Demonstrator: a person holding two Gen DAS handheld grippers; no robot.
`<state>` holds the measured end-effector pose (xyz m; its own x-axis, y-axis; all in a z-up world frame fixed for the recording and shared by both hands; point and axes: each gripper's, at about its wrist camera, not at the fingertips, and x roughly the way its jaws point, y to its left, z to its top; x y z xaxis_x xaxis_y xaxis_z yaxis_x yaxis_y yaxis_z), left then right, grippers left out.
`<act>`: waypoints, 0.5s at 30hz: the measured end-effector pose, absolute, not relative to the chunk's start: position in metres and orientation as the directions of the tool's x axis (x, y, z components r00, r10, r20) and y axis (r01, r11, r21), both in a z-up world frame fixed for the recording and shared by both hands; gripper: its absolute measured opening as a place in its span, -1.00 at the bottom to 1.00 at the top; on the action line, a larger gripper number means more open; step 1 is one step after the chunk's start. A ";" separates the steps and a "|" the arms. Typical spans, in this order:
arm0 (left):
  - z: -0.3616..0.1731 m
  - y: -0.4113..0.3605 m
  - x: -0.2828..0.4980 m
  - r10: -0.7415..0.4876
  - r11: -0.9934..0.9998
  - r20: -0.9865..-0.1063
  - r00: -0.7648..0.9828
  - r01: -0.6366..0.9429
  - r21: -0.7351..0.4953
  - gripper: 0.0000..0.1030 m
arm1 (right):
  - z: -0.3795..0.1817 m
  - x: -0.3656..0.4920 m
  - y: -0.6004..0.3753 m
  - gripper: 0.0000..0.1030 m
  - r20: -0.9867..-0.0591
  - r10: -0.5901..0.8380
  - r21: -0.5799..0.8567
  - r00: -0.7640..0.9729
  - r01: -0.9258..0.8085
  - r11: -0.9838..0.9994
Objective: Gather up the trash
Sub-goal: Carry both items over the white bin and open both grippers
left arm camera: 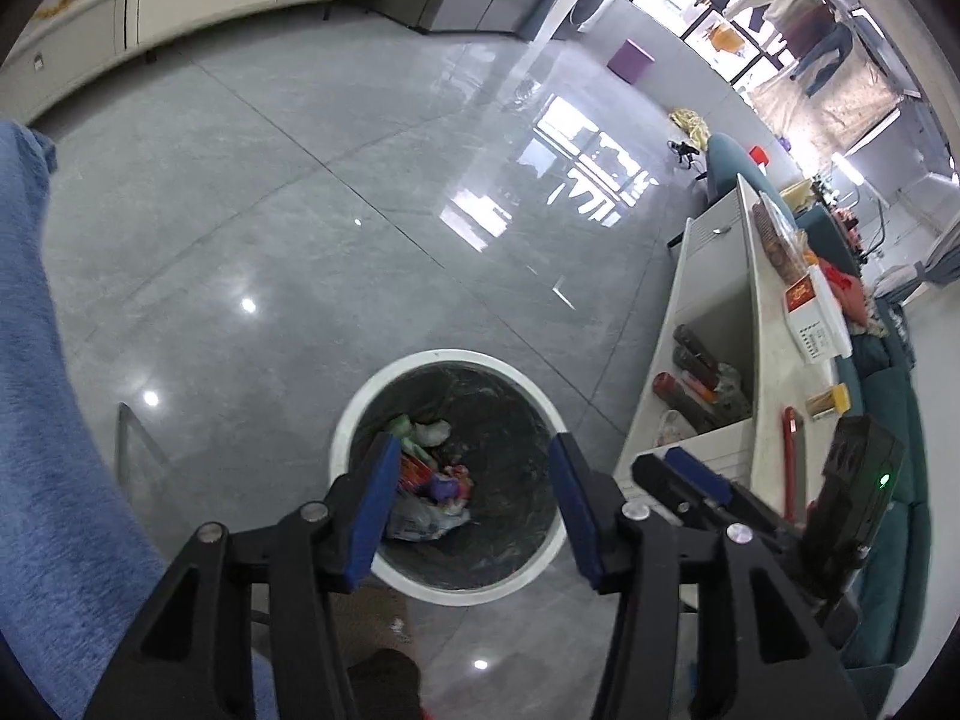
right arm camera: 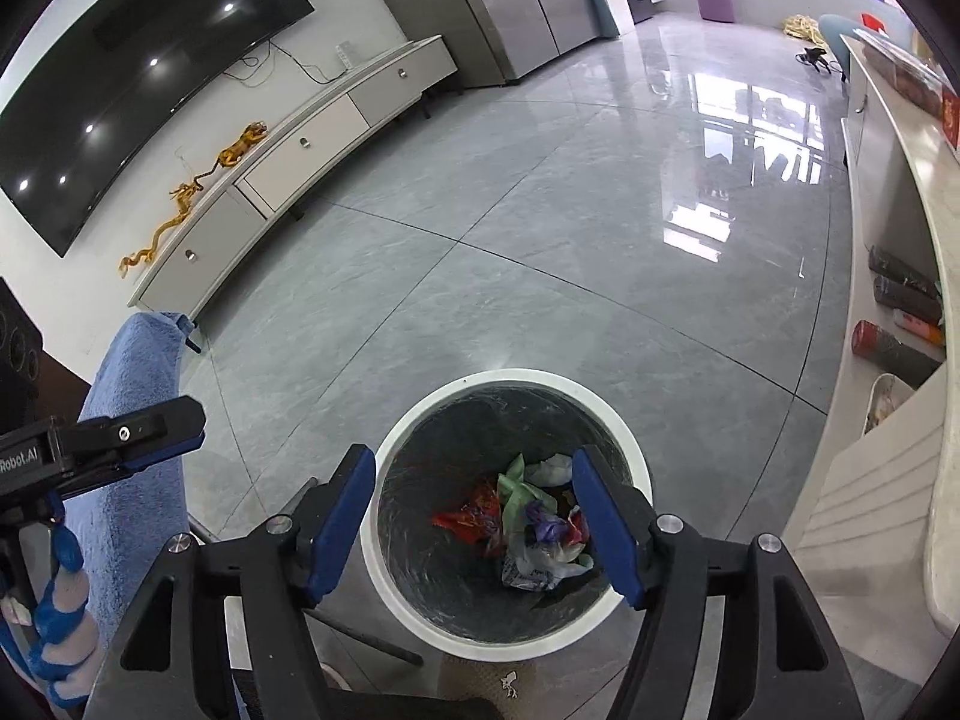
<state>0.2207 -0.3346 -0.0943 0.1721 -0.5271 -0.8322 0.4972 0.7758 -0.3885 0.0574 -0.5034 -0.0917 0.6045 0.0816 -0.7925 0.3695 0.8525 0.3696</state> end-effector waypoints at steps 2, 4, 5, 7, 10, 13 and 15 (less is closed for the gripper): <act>-0.088 -0.328 0.215 -0.502 0.791 -0.837 0.217 0.507 -0.343 -0.04 | -0.088 0.054 -0.500 0.29 -0.790 0.075 0.366 0.609 0.369 0.854; -0.079 -0.319 0.208 -0.476 0.808 -0.837 0.271 0.510 -0.295 0.00 | -0.081 0.051 -0.496 0.32 -0.783 0.064 0.360 0.618 0.367 0.858; -0.075 -0.315 0.204 -0.460 0.819 -0.834 0.304 0.509 -0.266 0.13 | -0.078 0.050 -0.494 0.33 -0.780 0.057 0.356 0.623 0.367 0.859; -0.066 -0.305 0.198 -0.435 0.838 -0.823 0.365 0.499 -0.222 0.26 | -0.071 0.047 -0.489 0.37 -0.775 0.041 0.347 0.631 0.370 0.862; -0.050 -0.284 0.185 -0.396 0.864 -0.799 0.453 0.478 -0.158 0.28 | -0.060 0.039 -0.483 0.43 -0.763 0.017 0.331 0.646 0.368 0.869; -0.038 -0.265 0.174 -0.361 0.885 -0.769 0.527 0.454 -0.104 0.28 | -0.050 0.032 -0.475 0.47 -0.757 -0.011 0.306 0.653 0.370 0.877; -0.032 -0.255 0.167 -0.348 0.891 -0.750 0.562 0.446 -0.078 0.28 | -0.046 0.026 -0.470 0.49 -0.752 -0.021 0.300 0.659 0.370 0.880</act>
